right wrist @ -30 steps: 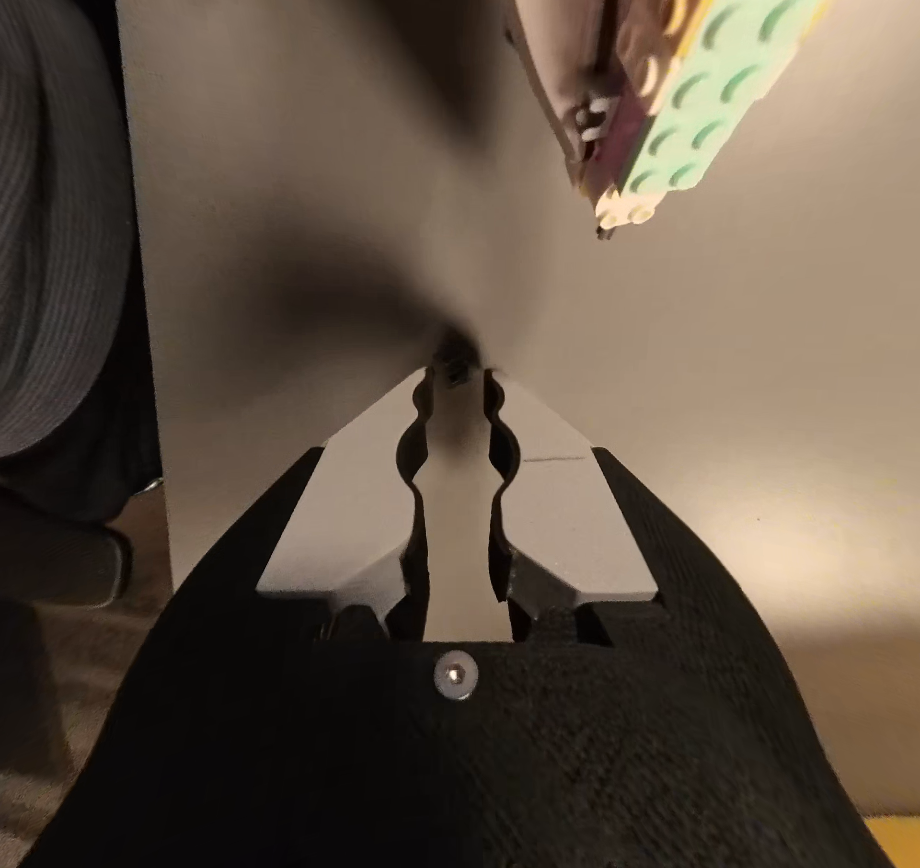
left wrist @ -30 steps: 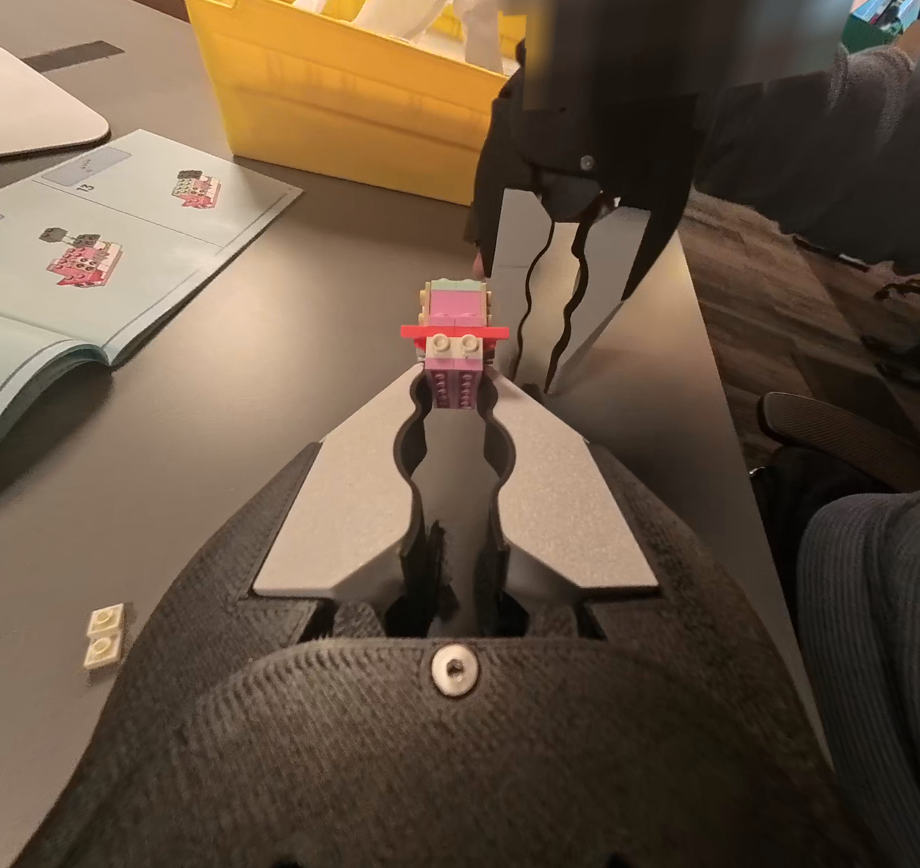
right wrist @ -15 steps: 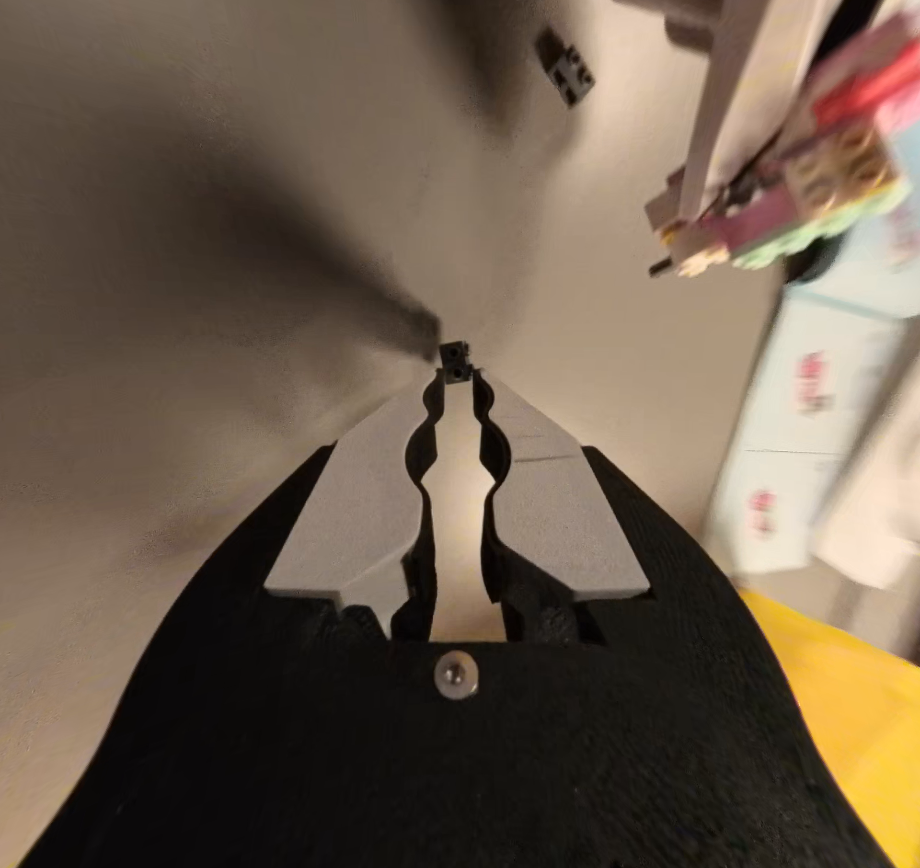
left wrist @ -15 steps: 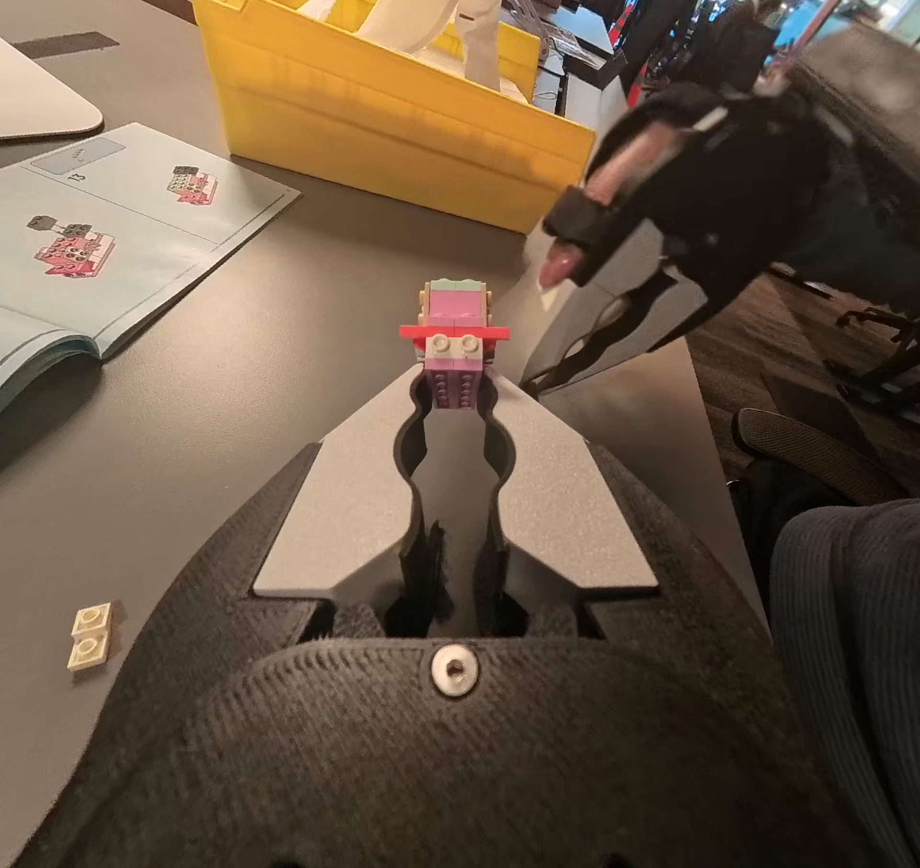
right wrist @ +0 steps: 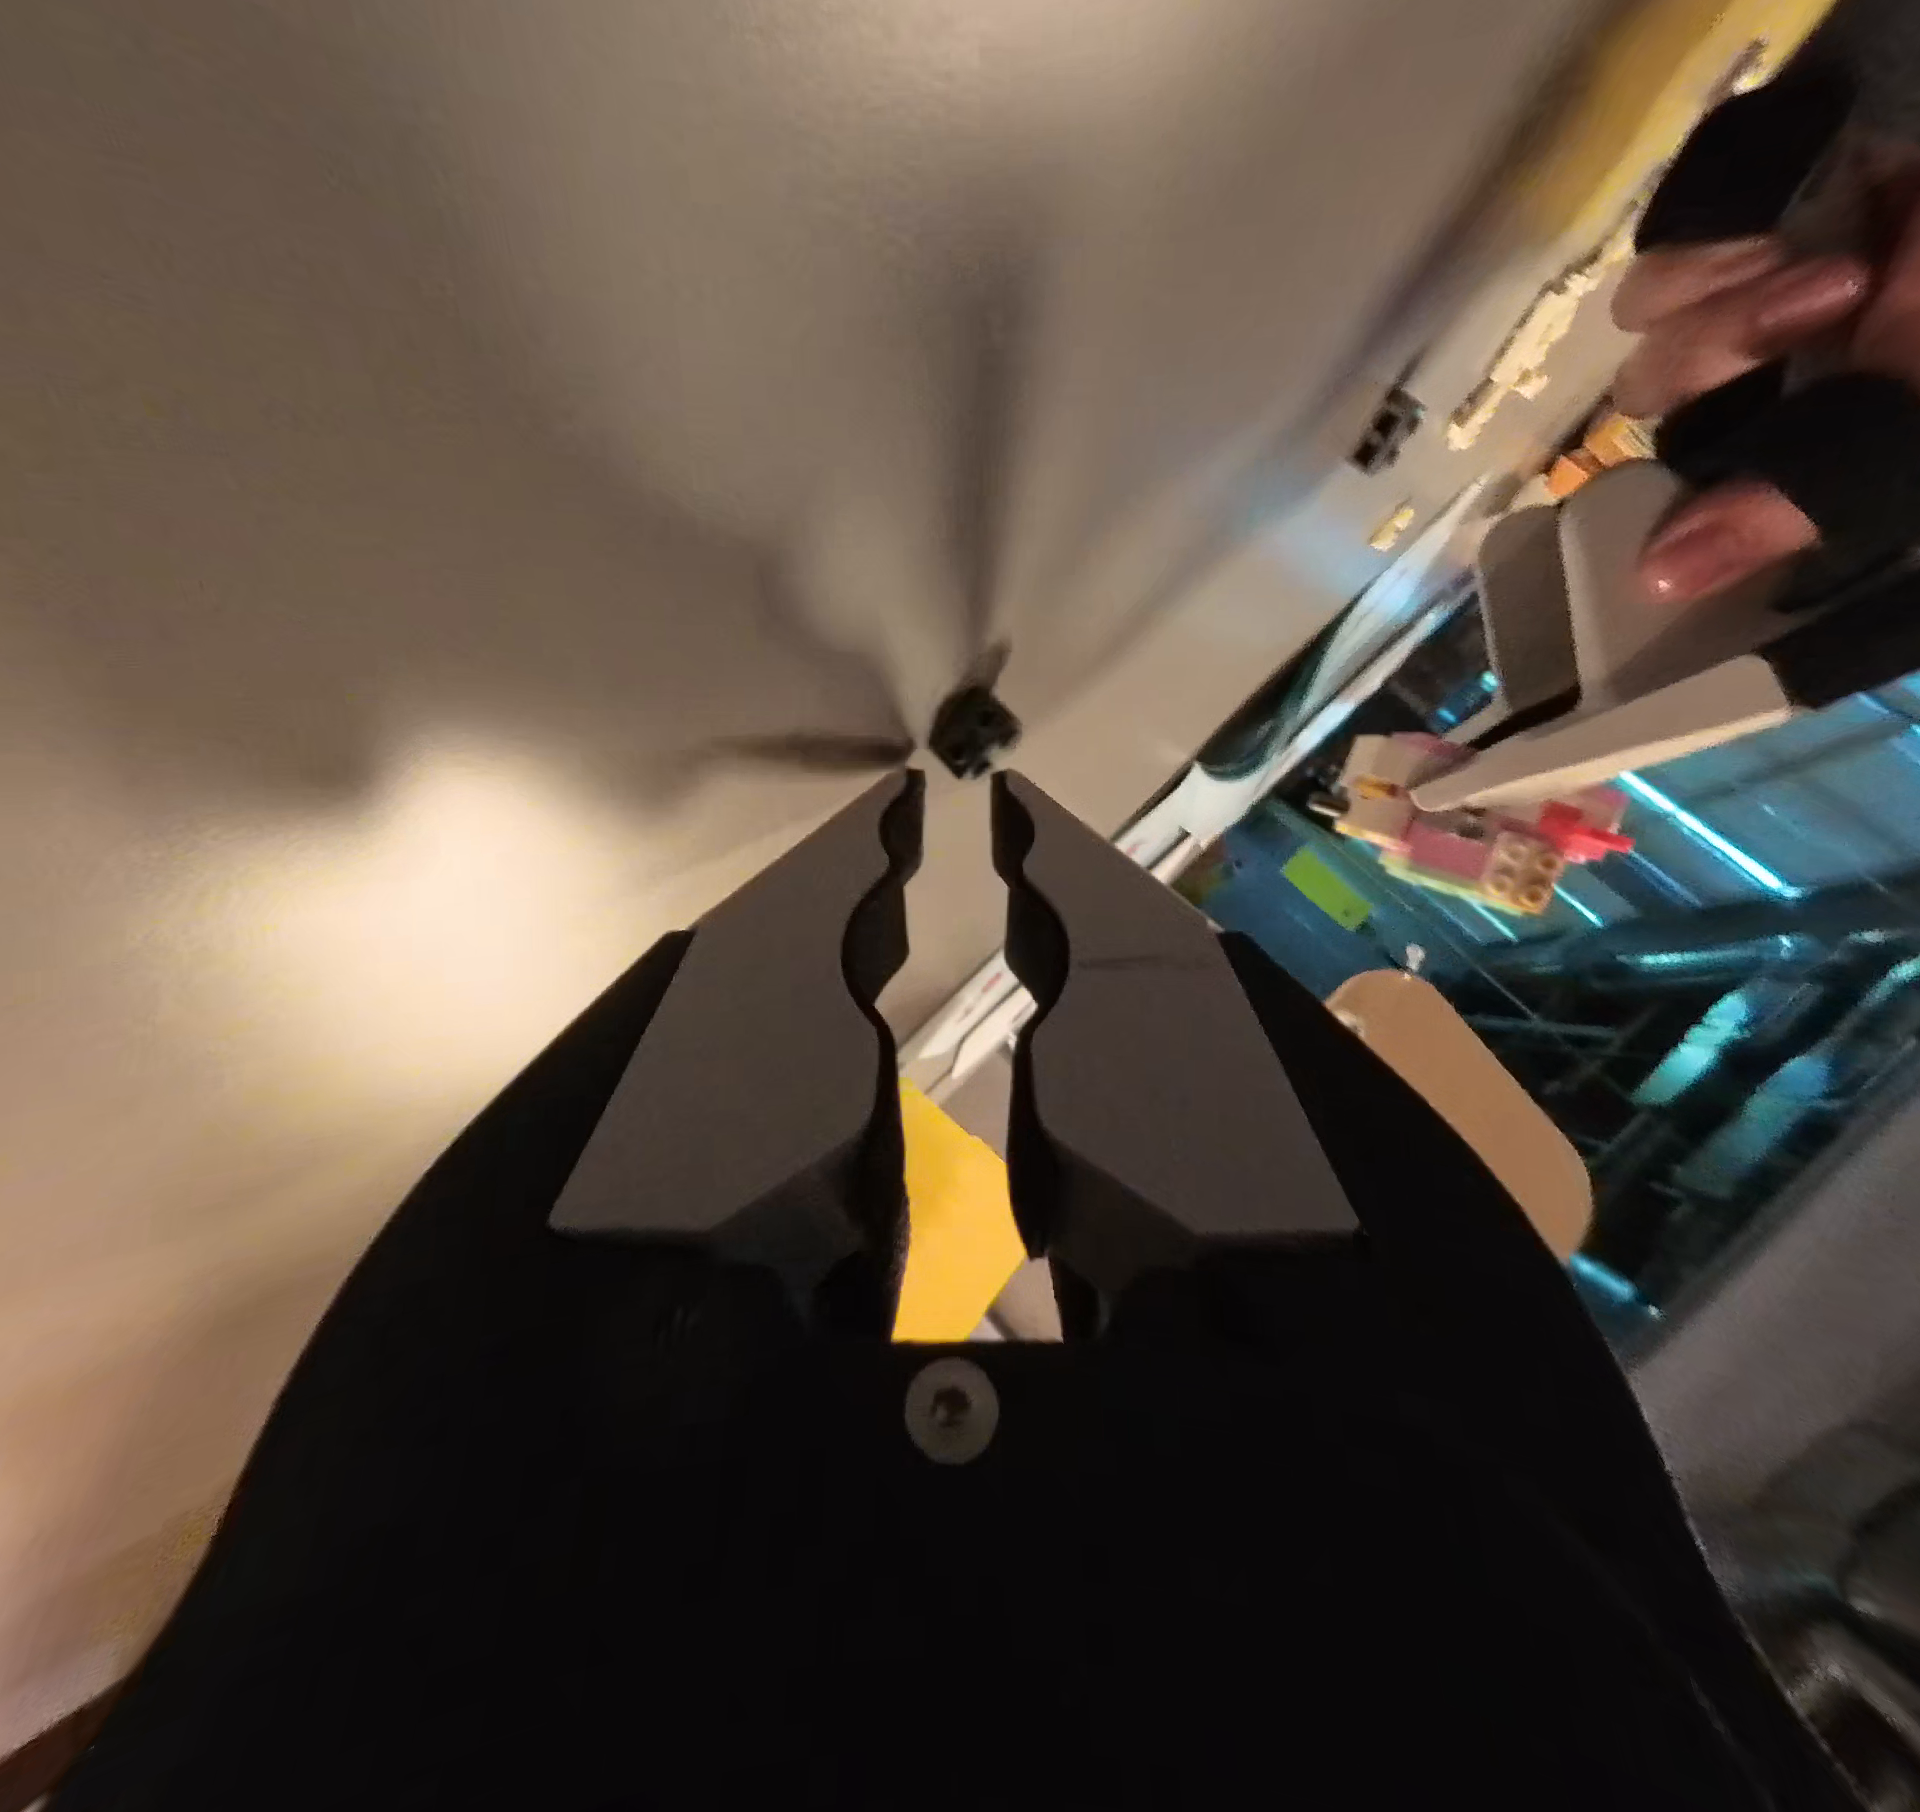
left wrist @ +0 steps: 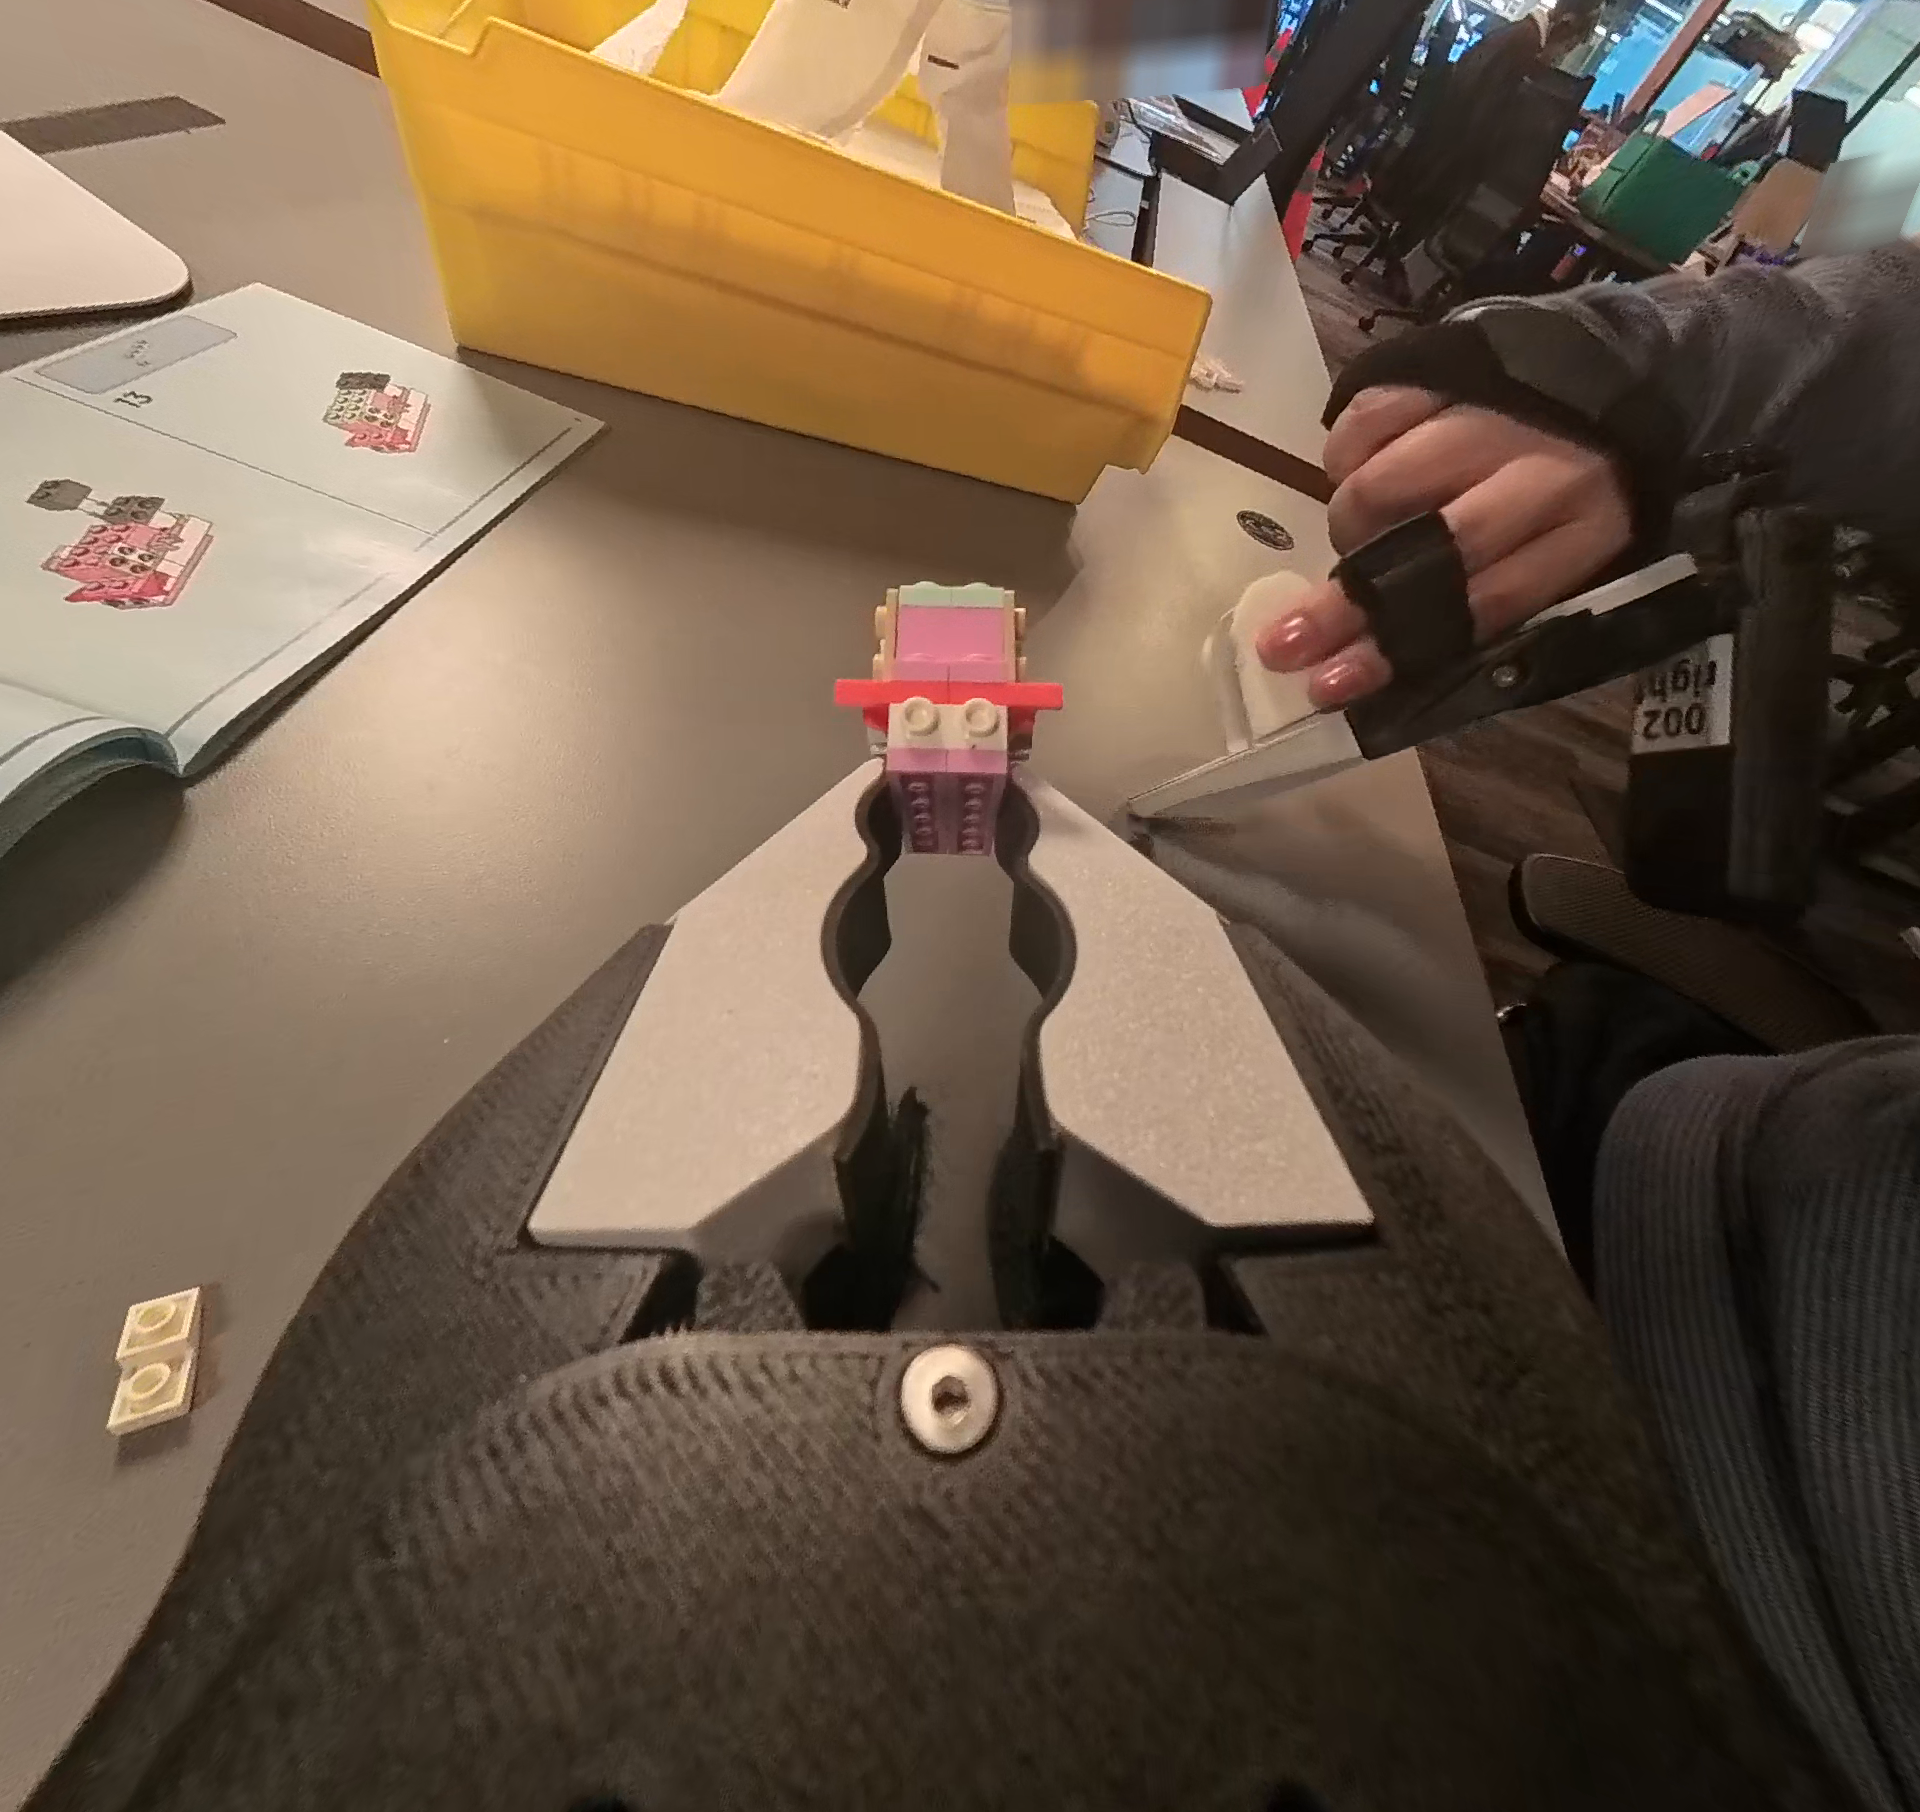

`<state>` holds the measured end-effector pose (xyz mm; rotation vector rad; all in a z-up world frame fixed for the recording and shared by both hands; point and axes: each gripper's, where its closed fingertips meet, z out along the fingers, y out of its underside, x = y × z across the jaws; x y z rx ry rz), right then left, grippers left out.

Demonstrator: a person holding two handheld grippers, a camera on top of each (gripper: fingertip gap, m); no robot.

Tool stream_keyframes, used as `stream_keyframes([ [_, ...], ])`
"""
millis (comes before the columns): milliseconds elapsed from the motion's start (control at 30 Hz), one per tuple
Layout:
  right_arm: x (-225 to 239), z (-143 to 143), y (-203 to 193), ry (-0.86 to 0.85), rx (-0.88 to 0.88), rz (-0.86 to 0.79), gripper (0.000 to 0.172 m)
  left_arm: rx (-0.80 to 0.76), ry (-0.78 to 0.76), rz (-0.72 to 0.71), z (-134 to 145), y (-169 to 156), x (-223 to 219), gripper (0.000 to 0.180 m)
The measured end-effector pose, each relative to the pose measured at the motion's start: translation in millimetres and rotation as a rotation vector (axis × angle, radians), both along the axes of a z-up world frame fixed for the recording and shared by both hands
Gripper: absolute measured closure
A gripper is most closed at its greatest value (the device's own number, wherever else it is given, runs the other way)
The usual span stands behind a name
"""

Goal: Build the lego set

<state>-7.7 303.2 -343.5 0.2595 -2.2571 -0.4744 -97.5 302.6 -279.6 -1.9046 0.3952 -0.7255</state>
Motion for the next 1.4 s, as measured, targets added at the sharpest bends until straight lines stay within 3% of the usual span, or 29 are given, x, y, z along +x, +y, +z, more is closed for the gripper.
stream_keyframes([
  [100,6,0,0,-0.026,0.007,0.021,0.160,0.000,0.001,-0.002,0,0,1,0.164],
  [200,12,3,0,-0.073,-0.069,-0.014,0.147,0.000,0.003,-0.002,0,0,1,0.164],
  [367,13,16,-14,-0.258,-0.638,-0.378,0.146,0.006,0.006,-0.010,0,0,1,0.164],
  [433,7,18,-17,-0.339,-0.766,-0.479,0.148,0.014,0.008,-0.026,0,-2,3,0.164],
  [600,6,-2,-11,-0.519,-0.766,-0.601,0.151,0.011,0.036,-0.043,-4,-3,5,0.164],
  [767,1,-2,-11,-0.568,-0.856,-0.681,0.164,0.035,0.039,-0.056,-2,-4,3,0.164],
  [833,-19,18,-12,-0.466,-1.026,-0.674,0.164,0.094,0.042,-0.079,2,-6,0,0.164],
  [967,-71,86,-15,-0.172,-1.580,-0.516,0.164,0.333,0.034,-0.101,29,-15,-13,0.164],
  [1100,-96,122,-15,0.031,-1.778,-0.287,0.164,0.454,-0.035,-0.097,52,-26,-25,0.164],
  [1233,-110,119,-21,0.034,-1.841,-0.192,0.164,0.427,-0.034,-0.125,48,-30,-32,0.164],
  [1400,-126,102,-21,-0.050,-1.901,-0.207,0.164,0.293,-0.079,-0.140,35,-27,-40,0.164],
])
